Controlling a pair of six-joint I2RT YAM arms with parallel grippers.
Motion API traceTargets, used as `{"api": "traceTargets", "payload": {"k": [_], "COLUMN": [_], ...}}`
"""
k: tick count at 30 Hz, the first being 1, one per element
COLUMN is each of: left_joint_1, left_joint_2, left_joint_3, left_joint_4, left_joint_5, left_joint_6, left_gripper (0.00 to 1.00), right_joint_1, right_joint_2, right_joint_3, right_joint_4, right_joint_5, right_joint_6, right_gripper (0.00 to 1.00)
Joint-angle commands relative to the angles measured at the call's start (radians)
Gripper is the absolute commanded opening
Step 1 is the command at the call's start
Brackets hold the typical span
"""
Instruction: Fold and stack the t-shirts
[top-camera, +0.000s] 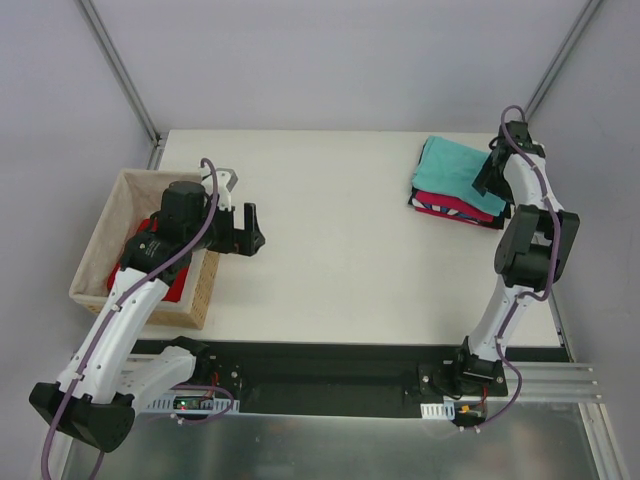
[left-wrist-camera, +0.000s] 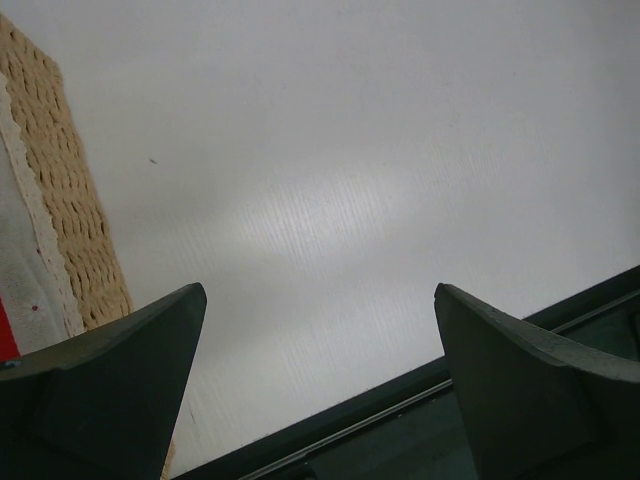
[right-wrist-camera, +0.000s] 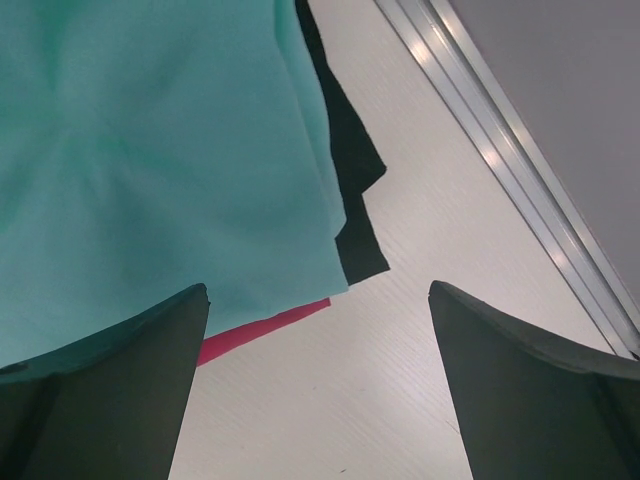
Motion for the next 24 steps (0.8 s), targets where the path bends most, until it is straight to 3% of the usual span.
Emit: {"api": "traceTargets", "payload": {"k": [1, 11, 24], "left_joint_1": [-0.021, -0.048, -0.049], "left_joint_2": [-0.019, -0.039, -0.017], "left_joint_3": [-0.001, -0.010, -0.004], "left_joint_4": [0.026, 0.022, 0.017], "left_joint_5": [0.005, -0.021, -0.050], "left_joint_6": [-0.005, 0.004, 0.007], "left_gripper": [0.99, 0.99, 0.99], "right_joint_1": [-0.026, -0.058, -0.069], "right_joint_2": [-0.081, -0.074, 0.057], "right_joint_3": [-0.014, -0.112, -0.043], "right_joint_4": [-0.039, -0.017, 0.000], "right_joint_5": [0.054, 0.090, 0.077], "right_joint_6": [-0.009, -0.015, -0.020], "right_gripper": [0.97, 0.97, 0.97]}}
